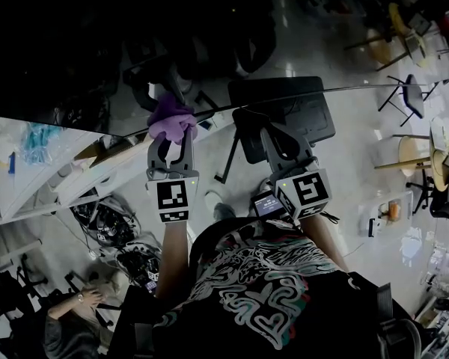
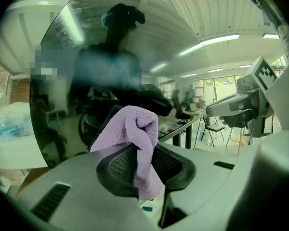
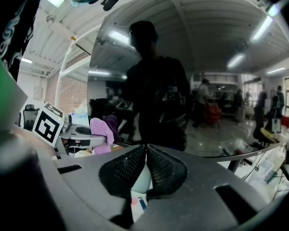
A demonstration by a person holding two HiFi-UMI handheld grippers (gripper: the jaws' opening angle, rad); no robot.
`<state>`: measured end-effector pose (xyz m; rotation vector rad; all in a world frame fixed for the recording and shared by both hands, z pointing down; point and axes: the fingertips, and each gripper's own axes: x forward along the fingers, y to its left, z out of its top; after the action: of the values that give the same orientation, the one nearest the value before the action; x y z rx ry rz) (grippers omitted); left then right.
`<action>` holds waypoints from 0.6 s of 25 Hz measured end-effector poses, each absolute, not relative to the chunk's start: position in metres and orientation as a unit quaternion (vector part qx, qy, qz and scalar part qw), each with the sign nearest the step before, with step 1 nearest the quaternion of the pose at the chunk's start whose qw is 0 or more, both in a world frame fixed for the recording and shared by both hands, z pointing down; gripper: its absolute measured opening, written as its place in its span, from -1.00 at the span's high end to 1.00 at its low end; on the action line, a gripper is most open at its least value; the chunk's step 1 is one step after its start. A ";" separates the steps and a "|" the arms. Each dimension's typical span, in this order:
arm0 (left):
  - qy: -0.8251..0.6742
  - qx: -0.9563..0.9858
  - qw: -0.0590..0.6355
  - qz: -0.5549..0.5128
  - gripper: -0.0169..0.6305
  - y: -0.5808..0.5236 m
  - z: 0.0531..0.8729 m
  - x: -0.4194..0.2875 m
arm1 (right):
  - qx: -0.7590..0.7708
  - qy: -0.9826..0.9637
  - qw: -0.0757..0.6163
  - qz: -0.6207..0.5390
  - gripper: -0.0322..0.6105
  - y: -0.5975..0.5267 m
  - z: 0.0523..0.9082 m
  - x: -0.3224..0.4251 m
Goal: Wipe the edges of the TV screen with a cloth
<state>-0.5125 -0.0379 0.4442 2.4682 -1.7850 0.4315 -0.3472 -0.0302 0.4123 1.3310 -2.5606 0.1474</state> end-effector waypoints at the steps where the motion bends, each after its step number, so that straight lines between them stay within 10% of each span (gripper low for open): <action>1: -0.580 0.802 0.033 0.140 0.68 -0.038 0.445 -0.511 | 0.458 -0.879 0.125 0.050 0.79 -0.031 0.412 -0.345; 15: -0.576 0.804 0.035 0.144 0.68 -0.044 0.442 -0.487 | 0.453 -0.882 0.120 0.051 0.79 -0.039 0.408 -0.326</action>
<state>-0.4868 -0.0440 0.4424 2.4712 -1.7712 0.4426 -0.3261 -0.0390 0.4077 1.3255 -2.5773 0.1479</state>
